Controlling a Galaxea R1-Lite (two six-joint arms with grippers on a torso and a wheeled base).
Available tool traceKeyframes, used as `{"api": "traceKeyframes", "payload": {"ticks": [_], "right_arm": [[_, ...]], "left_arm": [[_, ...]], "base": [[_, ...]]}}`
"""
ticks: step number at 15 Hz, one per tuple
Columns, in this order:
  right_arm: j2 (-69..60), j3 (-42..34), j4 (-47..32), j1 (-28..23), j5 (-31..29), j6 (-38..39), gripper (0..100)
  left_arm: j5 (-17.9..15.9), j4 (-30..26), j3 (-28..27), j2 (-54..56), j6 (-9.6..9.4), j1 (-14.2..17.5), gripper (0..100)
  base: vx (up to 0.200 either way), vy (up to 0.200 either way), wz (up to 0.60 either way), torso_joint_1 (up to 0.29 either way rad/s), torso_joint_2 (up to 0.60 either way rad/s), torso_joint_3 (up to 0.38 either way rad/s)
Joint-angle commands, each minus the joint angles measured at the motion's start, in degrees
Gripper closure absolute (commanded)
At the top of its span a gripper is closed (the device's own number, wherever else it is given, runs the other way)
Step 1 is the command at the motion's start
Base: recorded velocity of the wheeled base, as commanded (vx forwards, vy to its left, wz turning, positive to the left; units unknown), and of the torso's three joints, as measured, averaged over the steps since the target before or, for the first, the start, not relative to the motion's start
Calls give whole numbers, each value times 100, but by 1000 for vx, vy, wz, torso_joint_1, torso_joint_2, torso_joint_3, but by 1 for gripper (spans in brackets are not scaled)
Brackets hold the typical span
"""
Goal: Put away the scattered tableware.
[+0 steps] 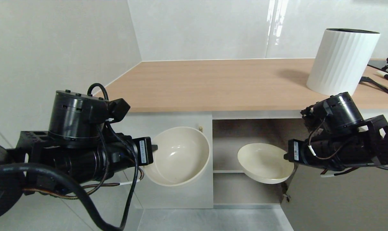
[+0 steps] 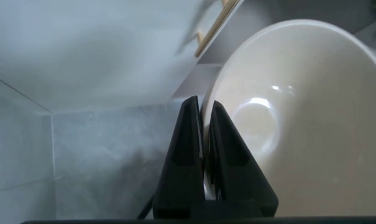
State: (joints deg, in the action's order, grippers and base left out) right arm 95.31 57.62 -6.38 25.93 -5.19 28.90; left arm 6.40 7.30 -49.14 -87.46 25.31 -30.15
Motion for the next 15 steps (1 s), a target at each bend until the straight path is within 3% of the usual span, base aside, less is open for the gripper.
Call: {"api": "traceKeyframes", "payload": {"ticks": [1, 8, 15], "right_arm": [[111, -23, 66, 0, 1, 1, 100], [304, -129, 260, 0, -87, -8, 100], [1113, -67, 805, 9, -96, -342, 100]], "left_arm": [[2, -1, 1, -26, 0, 0, 100], [2, -1, 1, -44, 0, 0, 100], [2, -1, 1, -52, -8, 0, 100]], "base": [[0, 0, 0, -139, 456, 310], [0, 0, 0, -101, 416, 307], [0, 0, 0, -6, 32, 22]]}}
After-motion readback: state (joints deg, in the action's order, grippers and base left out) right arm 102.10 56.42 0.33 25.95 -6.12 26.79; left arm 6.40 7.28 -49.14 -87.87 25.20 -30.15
